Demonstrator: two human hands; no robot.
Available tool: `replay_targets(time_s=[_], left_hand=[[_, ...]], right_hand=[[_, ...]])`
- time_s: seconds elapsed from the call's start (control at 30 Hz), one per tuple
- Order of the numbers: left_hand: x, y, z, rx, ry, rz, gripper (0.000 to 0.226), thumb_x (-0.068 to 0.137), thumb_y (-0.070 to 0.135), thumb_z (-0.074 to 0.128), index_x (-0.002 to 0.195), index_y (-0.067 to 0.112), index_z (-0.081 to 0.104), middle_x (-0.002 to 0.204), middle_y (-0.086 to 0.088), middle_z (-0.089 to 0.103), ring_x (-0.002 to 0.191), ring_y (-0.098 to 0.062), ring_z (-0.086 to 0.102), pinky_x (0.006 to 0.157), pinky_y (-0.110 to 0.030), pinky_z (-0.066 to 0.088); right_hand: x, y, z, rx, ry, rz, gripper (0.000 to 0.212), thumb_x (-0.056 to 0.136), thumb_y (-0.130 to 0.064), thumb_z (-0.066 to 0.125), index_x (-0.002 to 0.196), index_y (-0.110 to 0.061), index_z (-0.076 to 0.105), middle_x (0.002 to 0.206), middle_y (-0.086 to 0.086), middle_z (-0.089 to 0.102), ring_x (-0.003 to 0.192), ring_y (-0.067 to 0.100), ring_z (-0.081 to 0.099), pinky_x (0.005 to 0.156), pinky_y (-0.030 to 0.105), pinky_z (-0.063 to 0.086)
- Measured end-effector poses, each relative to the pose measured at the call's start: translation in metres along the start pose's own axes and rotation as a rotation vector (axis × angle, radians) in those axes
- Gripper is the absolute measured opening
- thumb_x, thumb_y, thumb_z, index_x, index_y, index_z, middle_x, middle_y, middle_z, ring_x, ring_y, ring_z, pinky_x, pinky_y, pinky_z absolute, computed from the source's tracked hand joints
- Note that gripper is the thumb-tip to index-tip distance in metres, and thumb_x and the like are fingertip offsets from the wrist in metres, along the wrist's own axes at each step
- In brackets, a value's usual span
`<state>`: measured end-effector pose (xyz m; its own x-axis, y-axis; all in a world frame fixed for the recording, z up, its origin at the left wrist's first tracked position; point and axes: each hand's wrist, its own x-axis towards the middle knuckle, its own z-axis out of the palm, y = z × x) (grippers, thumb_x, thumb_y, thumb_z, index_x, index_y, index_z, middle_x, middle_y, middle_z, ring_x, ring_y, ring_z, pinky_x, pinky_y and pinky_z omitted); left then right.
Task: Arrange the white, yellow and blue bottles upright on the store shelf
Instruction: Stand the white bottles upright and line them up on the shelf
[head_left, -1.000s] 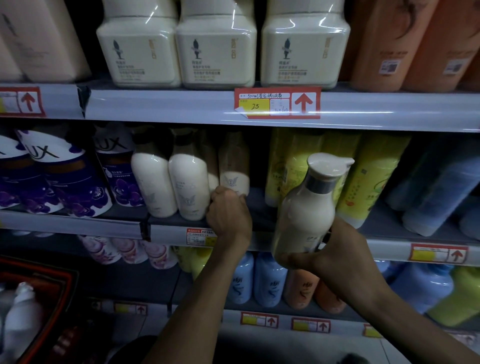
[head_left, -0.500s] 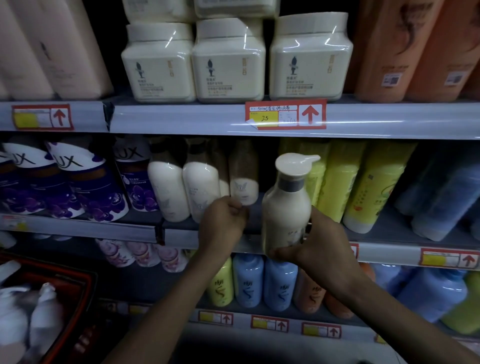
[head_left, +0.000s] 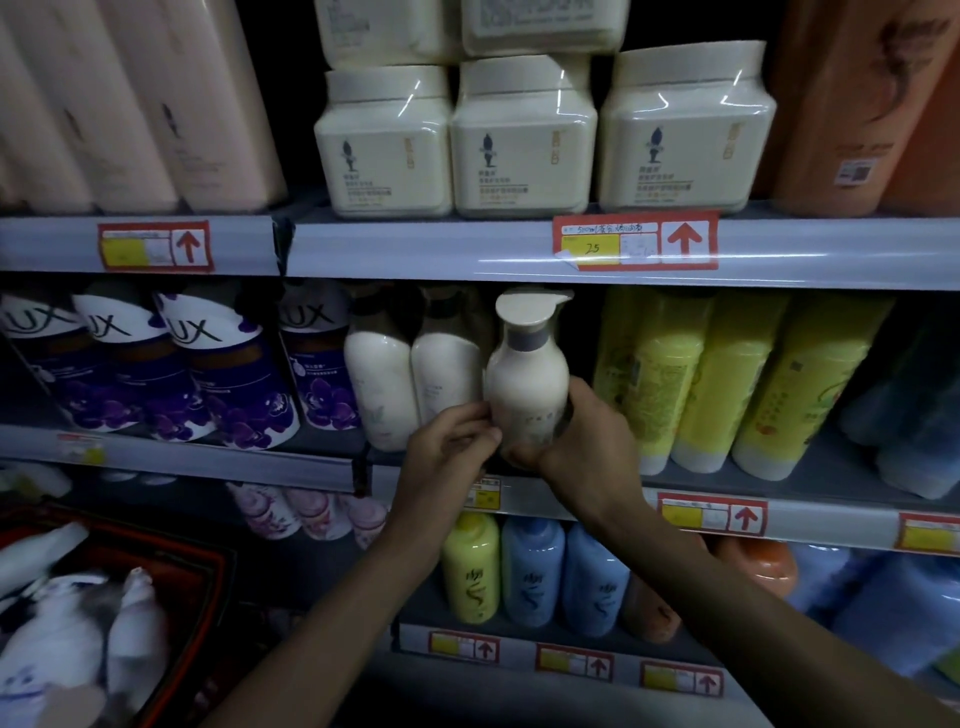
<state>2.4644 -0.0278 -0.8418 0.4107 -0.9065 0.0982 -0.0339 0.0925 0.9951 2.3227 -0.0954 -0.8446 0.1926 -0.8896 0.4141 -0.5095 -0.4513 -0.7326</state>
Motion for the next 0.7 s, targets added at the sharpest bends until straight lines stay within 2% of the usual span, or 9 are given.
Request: replay_targets(time_s=[0.2, 0.33, 0.47, 0.57, 0.63, 0.7], left_hand=[[0.009, -0.012, 0.007, -0.016, 0.017, 0.000, 0.032, 0.097, 0.004, 0.067, 0.127, 0.017, 0.070, 0.114, 0.001, 0.078, 0.106, -0.006, 0.072, 0.086, -0.022, 0.056], [0.013, -0.017, 0.011, 0.026, 0.038, 0.042, 0.038, 0.096, 0.000, 0.063, 0.129, 0.017, 0.069, 0.117, 0.004, 0.076, 0.106, 0.000, 0.071, 0.084, -0.014, 0.054], [0.010, -0.021, 0.017, 0.055, 0.069, 0.053, 0.040, 0.096, -0.002, 0.061, 0.113, 0.033, 0.069, 0.108, 0.016, 0.075, 0.102, 0.006, 0.070, 0.081, -0.011, 0.052], [0.007, -0.028, 0.015, 0.190, 0.176, 0.036, 0.031, 0.093, 0.003, 0.063, 0.106, 0.029, 0.072, 0.099, 0.015, 0.075, 0.093, 0.005, 0.068, 0.075, -0.008, 0.048], [0.006, -0.033, 0.010, 0.306, 0.245, 0.017, 0.025, 0.091, 0.006, 0.064, 0.106, 0.023, 0.076, 0.096, 0.014, 0.074, 0.092, 0.000, 0.069, 0.073, -0.013, 0.050], [0.009, -0.039, 0.007, 0.360, 0.257, 0.005, 0.025, 0.090, 0.009, 0.066, 0.110, 0.021, 0.077, 0.097, 0.011, 0.076, 0.095, -0.008, 0.071, 0.081, -0.027, 0.057]], right_hand=[[0.006, 0.003, 0.018, -0.016, 0.037, 0.077, 0.074, 0.061, -0.056, 0.084, 0.123, -0.021, 0.061, 0.109, 0.001, 0.076, 0.098, 0.024, 0.071, 0.075, 0.040, 0.058], [0.009, 0.003, 0.023, -0.036, 0.054, 0.128, 0.074, 0.062, -0.052, 0.086, 0.123, -0.018, 0.062, 0.109, 0.003, 0.075, 0.096, 0.025, 0.072, 0.075, 0.043, 0.060], [0.009, 0.004, 0.026, -0.050, 0.042, 0.141, 0.079, 0.058, -0.059, 0.078, 0.126, -0.022, 0.059, 0.111, 0.001, 0.074, 0.097, 0.026, 0.072, 0.077, 0.045, 0.060], [0.010, 0.006, 0.027, -0.041, 0.011, 0.162, 0.079, 0.060, -0.051, 0.087, 0.127, -0.023, 0.056, 0.116, 0.001, 0.073, 0.103, 0.025, 0.071, 0.081, 0.045, 0.059], [0.011, 0.010, 0.027, -0.025, -0.020, 0.162, 0.082, 0.061, -0.041, 0.095, 0.130, -0.020, 0.056, 0.120, 0.001, 0.072, 0.107, 0.023, 0.070, 0.083, 0.042, 0.058], [0.011, 0.014, 0.025, 0.001, -0.049, 0.161, 0.083, 0.061, -0.034, 0.097, 0.131, -0.017, 0.057, 0.123, 0.002, 0.072, 0.110, 0.022, 0.069, 0.085, 0.040, 0.057]])
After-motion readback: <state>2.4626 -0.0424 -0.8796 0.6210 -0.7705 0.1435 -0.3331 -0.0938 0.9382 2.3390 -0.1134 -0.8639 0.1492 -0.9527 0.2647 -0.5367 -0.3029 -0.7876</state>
